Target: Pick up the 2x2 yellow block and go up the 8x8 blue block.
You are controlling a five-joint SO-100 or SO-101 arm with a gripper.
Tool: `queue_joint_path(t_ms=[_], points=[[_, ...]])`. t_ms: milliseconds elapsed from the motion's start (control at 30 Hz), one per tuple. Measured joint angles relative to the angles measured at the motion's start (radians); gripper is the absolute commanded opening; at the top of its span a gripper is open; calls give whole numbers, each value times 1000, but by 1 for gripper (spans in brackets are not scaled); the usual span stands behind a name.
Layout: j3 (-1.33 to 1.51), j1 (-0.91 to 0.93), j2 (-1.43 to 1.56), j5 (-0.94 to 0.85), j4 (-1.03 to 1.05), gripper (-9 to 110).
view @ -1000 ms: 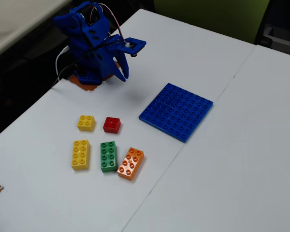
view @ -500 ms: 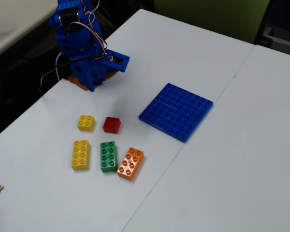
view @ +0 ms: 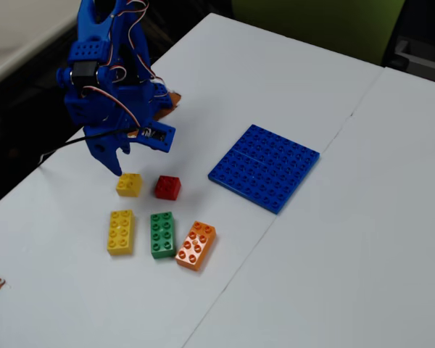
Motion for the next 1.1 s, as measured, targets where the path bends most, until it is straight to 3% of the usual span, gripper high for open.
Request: queue_joint_path(t_ms=[800, 933, 1100], points=[[-60, 11, -264, 0, -184, 25], [-60, 11, -285, 0, -186, 20], [-44, 6, -285, 0, -184, 2]])
